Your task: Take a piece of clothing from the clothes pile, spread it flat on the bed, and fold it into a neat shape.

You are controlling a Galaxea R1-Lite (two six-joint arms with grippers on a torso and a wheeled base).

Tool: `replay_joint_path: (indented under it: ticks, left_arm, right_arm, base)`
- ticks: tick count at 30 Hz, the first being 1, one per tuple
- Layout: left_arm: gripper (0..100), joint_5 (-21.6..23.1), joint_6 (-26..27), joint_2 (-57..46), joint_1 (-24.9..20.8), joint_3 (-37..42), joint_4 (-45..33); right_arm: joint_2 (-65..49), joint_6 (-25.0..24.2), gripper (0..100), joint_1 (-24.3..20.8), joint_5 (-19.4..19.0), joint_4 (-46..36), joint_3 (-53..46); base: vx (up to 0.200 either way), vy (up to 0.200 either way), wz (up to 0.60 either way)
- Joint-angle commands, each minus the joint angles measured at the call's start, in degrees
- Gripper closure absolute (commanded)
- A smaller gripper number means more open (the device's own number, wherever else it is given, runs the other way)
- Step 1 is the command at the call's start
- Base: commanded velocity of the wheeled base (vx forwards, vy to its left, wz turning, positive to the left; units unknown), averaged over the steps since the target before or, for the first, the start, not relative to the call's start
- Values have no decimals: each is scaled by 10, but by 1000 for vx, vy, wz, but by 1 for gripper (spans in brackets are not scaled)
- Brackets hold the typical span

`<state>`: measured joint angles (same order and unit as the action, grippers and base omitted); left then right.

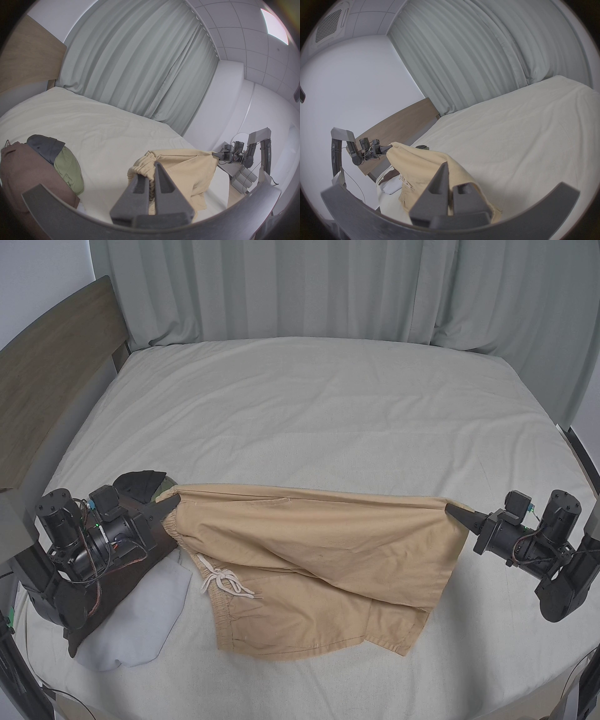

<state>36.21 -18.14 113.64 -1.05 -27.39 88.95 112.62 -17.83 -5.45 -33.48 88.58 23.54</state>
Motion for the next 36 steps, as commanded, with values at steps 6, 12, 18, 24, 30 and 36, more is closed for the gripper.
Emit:
replay_joint_path:
  ticks: [6, 12, 18, 24, 30, 36]
  left_arm:
    - [100, -1, 0, 1, -1, 0, 1]
    - [100, 0, 0, 1, -2, 1, 1]
    - [100, 0, 1, 8, -3, 2, 0]
    - [100, -1, 21, 14, -13, 8, 0]
    - [100, -2, 18, 30, -13, -11, 0]
    - [100, -3, 13, 39, -13, -24, 0]
  right_arm:
    - [2, 0, 100, 0, 0, 0, 0]
    - [9, 2, 100, -4, 0, 0, 1]
    - [9, 2, 100, -7, 1, -1, 9]
    - [11, 0, 100, -33, 3, -1, 28]
    - [36, 0, 100, -27, 3, -1, 71]
    - [58, -1, 100, -22, 3, -1, 107]
  base:
    - [0, 0, 0]
    - [0, 0, 0]
    - [0, 0, 0]
    - [0, 0, 0]
    - [0, 0, 0]
    - [0, 0, 0]
